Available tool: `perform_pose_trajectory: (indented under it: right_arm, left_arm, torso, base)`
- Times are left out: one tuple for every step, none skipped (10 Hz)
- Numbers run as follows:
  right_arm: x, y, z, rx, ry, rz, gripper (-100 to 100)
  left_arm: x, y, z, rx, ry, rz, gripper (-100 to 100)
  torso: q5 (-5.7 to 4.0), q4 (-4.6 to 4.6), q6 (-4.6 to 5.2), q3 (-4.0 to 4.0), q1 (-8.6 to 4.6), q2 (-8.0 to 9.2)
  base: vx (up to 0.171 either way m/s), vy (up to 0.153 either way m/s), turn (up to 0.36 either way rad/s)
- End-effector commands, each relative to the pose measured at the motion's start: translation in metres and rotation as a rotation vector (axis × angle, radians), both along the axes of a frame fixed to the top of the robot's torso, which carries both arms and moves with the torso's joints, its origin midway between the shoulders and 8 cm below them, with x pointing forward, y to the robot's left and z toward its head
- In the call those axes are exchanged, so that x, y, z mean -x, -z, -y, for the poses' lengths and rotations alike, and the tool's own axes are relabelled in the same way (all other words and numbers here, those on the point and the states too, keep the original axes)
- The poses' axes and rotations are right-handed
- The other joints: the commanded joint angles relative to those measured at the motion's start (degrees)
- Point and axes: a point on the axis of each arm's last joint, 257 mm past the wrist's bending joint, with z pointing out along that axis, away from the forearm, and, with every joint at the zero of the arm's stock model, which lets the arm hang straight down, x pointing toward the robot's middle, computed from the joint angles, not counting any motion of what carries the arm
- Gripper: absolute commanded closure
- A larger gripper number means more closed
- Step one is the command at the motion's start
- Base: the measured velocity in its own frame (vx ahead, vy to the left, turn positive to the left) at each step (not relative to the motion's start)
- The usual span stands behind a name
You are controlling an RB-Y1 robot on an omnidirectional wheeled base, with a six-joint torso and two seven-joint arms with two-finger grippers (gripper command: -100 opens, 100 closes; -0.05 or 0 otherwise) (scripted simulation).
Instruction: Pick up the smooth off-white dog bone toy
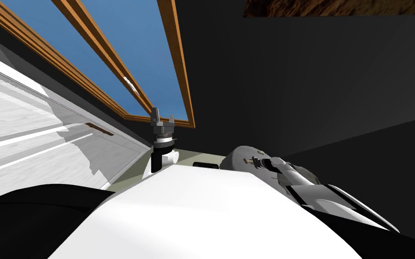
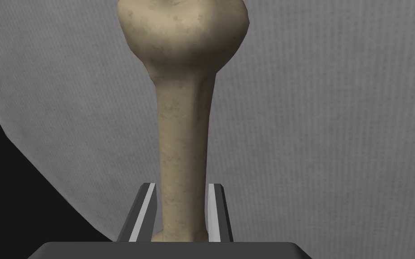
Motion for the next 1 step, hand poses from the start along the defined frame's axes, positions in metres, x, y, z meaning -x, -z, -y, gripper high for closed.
perform_pose_trajectory:
  right_arm:
    - [0.0, 0.0, 0.0, 0.0, 0.0, 0.0, 0]
  left_arm:
    - [0.0, 0.0, 0.0, 0.0, 0.0, 0.0, 0]
  torso:
    - [0.0, 0.0, 0.0, 0.0, 0.0, 0.0]
  base:
    - [0.0, 0.0, 0.0]
